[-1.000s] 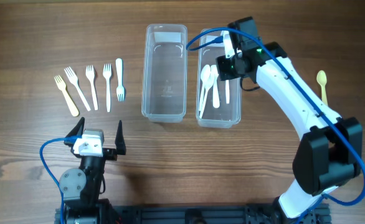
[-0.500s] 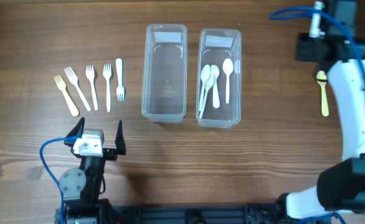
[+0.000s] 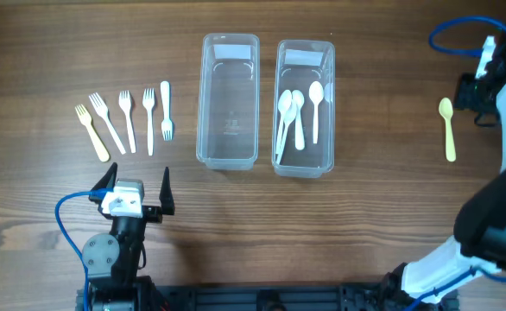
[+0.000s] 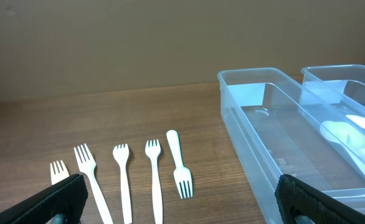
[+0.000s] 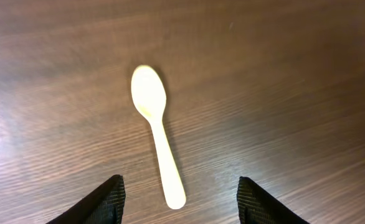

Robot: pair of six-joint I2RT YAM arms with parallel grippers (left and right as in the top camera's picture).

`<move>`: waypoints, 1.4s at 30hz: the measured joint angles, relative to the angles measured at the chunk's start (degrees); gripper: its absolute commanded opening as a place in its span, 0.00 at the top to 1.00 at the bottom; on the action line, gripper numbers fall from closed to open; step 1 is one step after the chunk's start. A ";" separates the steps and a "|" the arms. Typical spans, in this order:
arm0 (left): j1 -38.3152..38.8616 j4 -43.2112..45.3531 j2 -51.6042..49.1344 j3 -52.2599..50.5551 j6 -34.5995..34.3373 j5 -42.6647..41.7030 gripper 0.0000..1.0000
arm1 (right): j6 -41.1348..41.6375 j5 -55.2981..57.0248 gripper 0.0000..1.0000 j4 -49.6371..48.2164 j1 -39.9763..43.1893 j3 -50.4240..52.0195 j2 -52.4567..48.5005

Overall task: Pack container
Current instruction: 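Move the right gripper to the yellow spoon and grasp it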

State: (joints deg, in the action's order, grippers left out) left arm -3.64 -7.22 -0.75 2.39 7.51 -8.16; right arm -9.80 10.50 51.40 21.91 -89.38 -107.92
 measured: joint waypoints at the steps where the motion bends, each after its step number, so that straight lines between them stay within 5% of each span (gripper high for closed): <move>1: 0.00 0.00 0.00 0.00 0.00 0.00 0.00 | -0.02 -0.17 0.42 0.02 0.17 0.00 -1.38; 10: 0.00 0.00 0.00 0.00 0.00 0.00 0.00 | -0.59 -0.85 0.43 0.20 0.37 0.04 -11.78; 32: 0.00 0.00 0.00 0.00 0.00 0.00 0.00 | -7.30 -3.45 0.46 -9.49 0.70 3.69 -14.08; 42: 0.00 0.00 0.00 0.00 0.00 0.00 0.00 | -8.92 -5.75 0.70 -12.81 1.07 5.90 -13.27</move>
State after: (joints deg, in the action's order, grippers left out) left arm -3.64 -7.22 -0.75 2.39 7.51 -8.16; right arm -18.72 4.75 38.59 22.98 -83.48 -121.19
